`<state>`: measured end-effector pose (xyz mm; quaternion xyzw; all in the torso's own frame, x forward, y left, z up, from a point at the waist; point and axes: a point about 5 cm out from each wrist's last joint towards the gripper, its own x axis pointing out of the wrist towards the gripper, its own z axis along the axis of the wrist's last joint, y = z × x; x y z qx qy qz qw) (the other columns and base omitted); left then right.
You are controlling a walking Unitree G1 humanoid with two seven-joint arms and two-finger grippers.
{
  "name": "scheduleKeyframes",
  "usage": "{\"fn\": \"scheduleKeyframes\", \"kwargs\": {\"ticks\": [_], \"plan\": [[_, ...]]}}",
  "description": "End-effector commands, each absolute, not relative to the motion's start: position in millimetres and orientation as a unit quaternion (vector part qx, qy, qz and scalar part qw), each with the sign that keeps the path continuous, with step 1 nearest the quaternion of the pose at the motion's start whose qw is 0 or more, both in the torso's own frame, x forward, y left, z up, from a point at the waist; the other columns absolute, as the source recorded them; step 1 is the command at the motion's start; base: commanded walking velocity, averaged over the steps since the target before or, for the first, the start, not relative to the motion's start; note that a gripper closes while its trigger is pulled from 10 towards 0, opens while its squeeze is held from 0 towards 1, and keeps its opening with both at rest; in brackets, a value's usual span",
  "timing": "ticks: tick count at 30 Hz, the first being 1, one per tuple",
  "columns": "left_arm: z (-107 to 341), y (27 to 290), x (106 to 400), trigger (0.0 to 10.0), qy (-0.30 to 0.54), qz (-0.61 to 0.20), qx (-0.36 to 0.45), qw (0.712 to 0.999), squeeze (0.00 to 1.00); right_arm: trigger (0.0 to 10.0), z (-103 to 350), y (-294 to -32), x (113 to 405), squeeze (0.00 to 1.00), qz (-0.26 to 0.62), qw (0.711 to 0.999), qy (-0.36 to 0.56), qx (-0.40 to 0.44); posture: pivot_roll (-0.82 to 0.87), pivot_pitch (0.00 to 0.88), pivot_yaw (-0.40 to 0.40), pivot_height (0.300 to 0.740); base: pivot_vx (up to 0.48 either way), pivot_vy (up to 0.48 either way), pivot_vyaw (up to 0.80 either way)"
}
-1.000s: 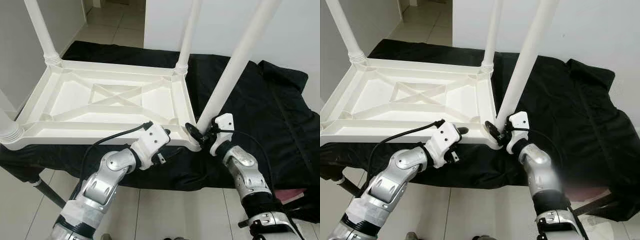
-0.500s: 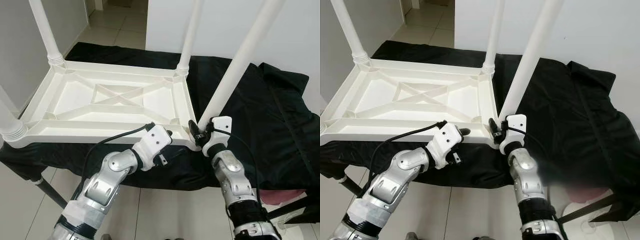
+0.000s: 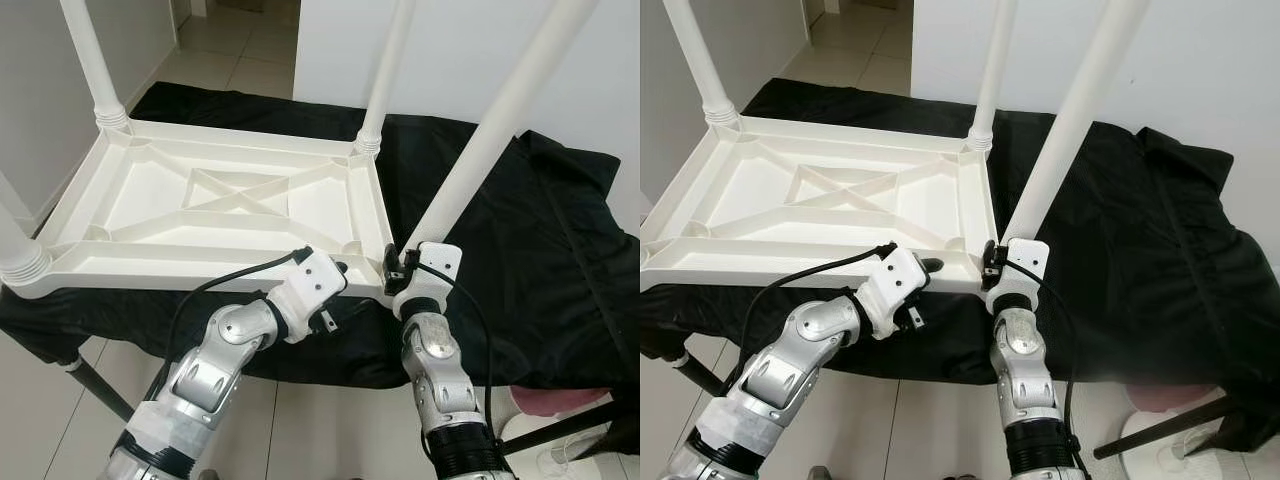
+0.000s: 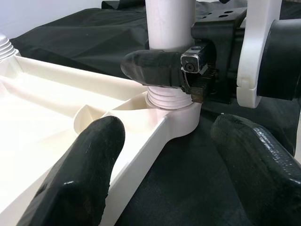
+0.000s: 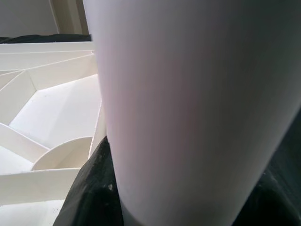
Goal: Building children table
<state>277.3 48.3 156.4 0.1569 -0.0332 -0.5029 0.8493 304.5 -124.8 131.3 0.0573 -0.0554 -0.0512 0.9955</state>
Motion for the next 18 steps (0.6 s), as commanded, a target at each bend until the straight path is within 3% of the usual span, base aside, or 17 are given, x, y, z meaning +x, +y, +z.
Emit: {"fn": "scheduleKeyframes", "kwargs": {"ticks": [1, 2, 3, 10, 11, 18], "plan": [[153, 46, 277, 10.0, -0.031, -0.498, 0.156, 0.852, 0.0, 10.0, 119, -131, 299, 0.25, -0.062, 0.996, -0.029, 0.061, 0.0, 0.059, -0.094, 0.74, 0.0, 0.0, 0.0], [153, 46, 277, 10.0, -0.031, -0.498, 0.156, 0.852, 0.0, 10.0, 119, -131, 299, 0.25, -0.062, 0.996, -0.029, 0.061, 0.0, 0.059, -0.094, 0.74, 0.0, 0.0, 0.0], [153, 45, 276, 10.0, -0.031, -0.501, 0.157, 0.851, 0.0, 10.0, 124, -133, 299, 1.0, -0.058, 0.995, -0.044, 0.066, 0.0, 0.055, -0.093, 0.74, 0.0, 0.0, 0.0], [152, 46, 276, 10.0, -0.03, -0.503, 0.159, 0.849, 0.0, 10.0, 133, -139, 297, 1.0, -0.022, 0.996, -0.073, 0.05, -0.01, 0.051, -0.086, 0.74, 0.0, 0.0, 0.0], [152, 47, 277, 10.0, -0.029, -0.501, 0.159, 0.85, 0.0, 10.0, 134, -142, 296, 0.0, 0.012, 0.996, -0.075, 0.043, -0.01, 0.05, -0.087, 0.74, 0.0, 0.0, 0.0], [153, 49, 280, 10.0, -0.03, -0.495, 0.161, 0.853, 0.0, 10.0, 131, -148, 294, 0.0, 0.122, 0.99, -0.064, 0.007, -0.01, 0.047, -0.091, 0.74, 0.0, 0.0, 0.0]]}}
